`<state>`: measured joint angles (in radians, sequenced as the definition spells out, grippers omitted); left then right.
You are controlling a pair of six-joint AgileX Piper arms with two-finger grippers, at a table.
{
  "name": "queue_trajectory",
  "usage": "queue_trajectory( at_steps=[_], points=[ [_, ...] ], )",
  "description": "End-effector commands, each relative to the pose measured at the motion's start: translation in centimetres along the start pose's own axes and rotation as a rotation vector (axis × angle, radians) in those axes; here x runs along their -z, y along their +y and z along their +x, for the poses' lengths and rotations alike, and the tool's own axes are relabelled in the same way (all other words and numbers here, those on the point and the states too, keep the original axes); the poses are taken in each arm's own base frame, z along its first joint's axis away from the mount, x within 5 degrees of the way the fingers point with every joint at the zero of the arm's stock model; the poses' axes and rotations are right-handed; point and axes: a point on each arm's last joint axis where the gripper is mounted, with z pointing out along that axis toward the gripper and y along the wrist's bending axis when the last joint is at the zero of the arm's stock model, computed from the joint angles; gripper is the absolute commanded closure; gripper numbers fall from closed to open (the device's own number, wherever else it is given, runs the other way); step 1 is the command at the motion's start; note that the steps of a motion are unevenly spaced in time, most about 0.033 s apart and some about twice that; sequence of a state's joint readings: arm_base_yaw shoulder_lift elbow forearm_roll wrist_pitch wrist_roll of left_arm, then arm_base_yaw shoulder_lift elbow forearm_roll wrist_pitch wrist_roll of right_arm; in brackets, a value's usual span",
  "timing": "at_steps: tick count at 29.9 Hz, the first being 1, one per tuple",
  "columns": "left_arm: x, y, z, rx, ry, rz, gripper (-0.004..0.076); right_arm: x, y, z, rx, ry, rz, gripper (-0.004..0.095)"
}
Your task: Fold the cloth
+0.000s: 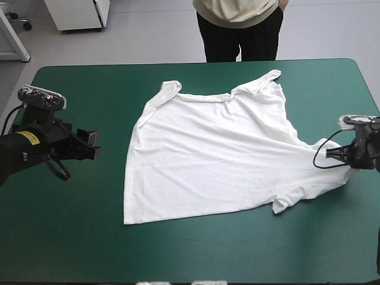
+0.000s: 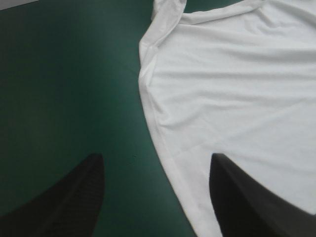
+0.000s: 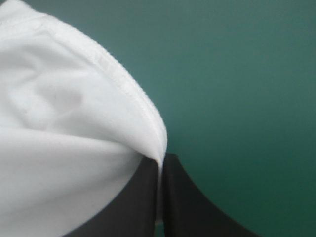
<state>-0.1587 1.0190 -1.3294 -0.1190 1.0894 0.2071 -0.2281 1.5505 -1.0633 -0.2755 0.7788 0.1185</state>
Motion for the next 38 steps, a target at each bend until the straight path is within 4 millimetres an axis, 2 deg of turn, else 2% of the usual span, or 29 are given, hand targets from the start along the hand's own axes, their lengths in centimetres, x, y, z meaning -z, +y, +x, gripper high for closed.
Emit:
queue_trajectory(
  at_steps=[1, 7, 11, 16, 19, 21, 25, 27, 29, 31, 34, 38],
  points=[
    [1.5, -0.1, -1.0, -0.001, -0.089, -0.008, 0.0276, 0.6, -3.5, -2.5, -0.062, -0.099, 0.071, 0.0925],
    [1.6, 0.2, -0.6, -0.019, -0.048, -0.036, 0.0276, 0.3, -9.2, -5.8, -0.142, -0.146, 0.225, 0.0925],
    [1.6, 0.2, -0.5, -0.019, -0.034, -0.033, 0.0276, -0.3, -11.6, -7.8, -0.167, -0.148, 0.259, 0.0925],
    [1.6, 0.1, -0.4, -0.019, -0.032, -0.033, 0.0276, -2.0, -10.6, -8.4, -0.128, -0.114, 0.145, 0.0925],
    [1.6, 0.2, -0.4, -0.020, -0.030, -0.036, 0.0276, -2.2, -10.0, -8.5, -0.125, -0.112, 0.082, 0.0910],
    [1.6, 0.2, -0.4, -0.020, -0.030, -0.036, 0.0276, -2.0, -10.0, -8.4, -0.119, -0.099, 0.083, 0.0824],
    [1.6, 0.2, -0.4, -0.025, -0.027, -0.036, 0.0276, -1.3, -10.1, -8.4, -0.137, -0.114, 0.083, 0.0488],
    [1.6, 0.2, -0.4, -0.027, -0.023, -0.035, 0.0276, 0.0, -10.3, -8.7, -0.152, -0.163, 0.093, 0.0329],
    [1.6, 0.2, -0.4, -0.038, -0.022, -0.035, 0.0276, 1.7, -10.6, -8.9, -0.166, -0.221, 0.106, 0.0273],
    [1.6, 0.1, -0.4, -0.045, -0.023, -0.030, 0.0276, 3.9, -10.7, -9.0, -0.193, -0.291, 0.106, 0.0278],
    [1.1, 0.0, -0.5, -0.062, -0.019, -0.005, 0.0276, 8.2, -10.5, -9.1, -0.248, -0.412, 0.059, 0.0281],
    [0.4, -0.1, -0.8, -0.054, -0.013, 0.016, 0.0276, 14.2, -9.3, -8.8, -0.255, -0.562, -0.100, 0.0281]
  ],
)
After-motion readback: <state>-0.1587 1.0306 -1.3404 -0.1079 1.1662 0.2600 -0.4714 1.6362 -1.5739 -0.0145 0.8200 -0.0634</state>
